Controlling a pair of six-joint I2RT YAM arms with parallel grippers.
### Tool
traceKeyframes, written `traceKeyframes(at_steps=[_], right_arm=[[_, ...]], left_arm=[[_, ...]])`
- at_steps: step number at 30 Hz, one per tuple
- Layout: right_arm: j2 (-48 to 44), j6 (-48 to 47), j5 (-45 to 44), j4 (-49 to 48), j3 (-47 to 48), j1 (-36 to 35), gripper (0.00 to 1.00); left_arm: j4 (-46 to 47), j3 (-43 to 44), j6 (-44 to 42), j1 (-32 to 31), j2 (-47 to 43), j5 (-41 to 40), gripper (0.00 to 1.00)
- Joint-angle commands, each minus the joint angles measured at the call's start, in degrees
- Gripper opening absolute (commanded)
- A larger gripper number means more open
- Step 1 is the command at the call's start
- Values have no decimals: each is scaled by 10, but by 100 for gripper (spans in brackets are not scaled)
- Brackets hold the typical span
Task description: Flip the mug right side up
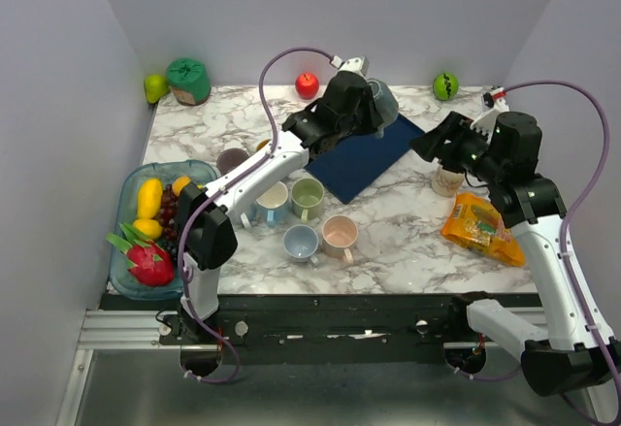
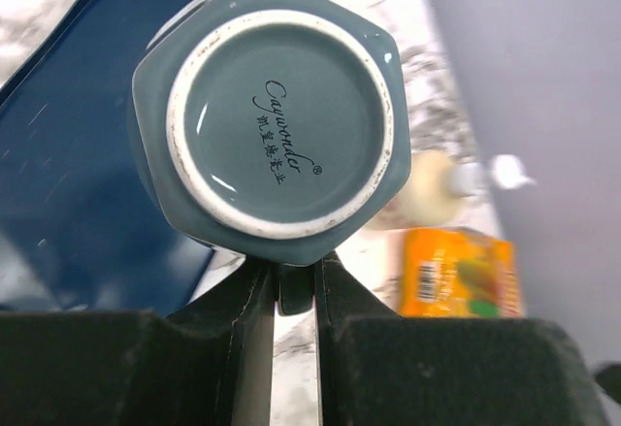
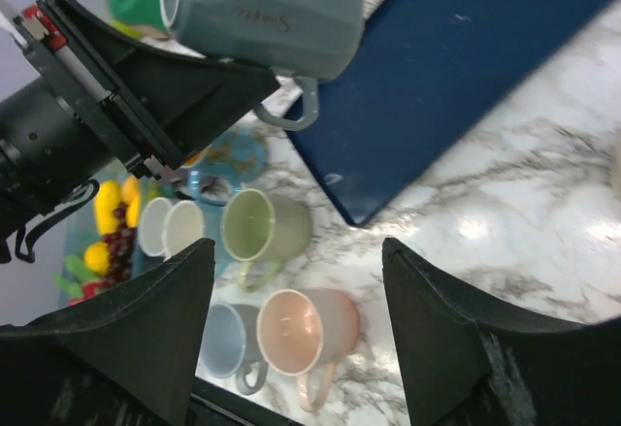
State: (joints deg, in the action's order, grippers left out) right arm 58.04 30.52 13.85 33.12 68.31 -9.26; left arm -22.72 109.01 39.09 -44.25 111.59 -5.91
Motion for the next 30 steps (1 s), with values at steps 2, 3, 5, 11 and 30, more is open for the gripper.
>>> traceKeyframes(at_steps=[2, 3, 5, 11, 30], right_arm=[[-28, 41, 134, -102, 19, 3, 78], [-30, 58, 145, -111, 23, 4, 78], [-30, 77, 169, -134, 28, 3, 78], [-28, 167, 186, -210, 38, 4, 79], [51, 218, 302, -307, 220, 5, 81]], left_arm=[[124, 55, -10, 0, -73, 110, 0], [136, 60, -9, 0, -78, 116, 0], [147, 73, -2, 0, -90, 135, 0], [224, 75, 56, 0, -128, 190, 0], [432, 41, 187, 0, -229, 331, 0]])
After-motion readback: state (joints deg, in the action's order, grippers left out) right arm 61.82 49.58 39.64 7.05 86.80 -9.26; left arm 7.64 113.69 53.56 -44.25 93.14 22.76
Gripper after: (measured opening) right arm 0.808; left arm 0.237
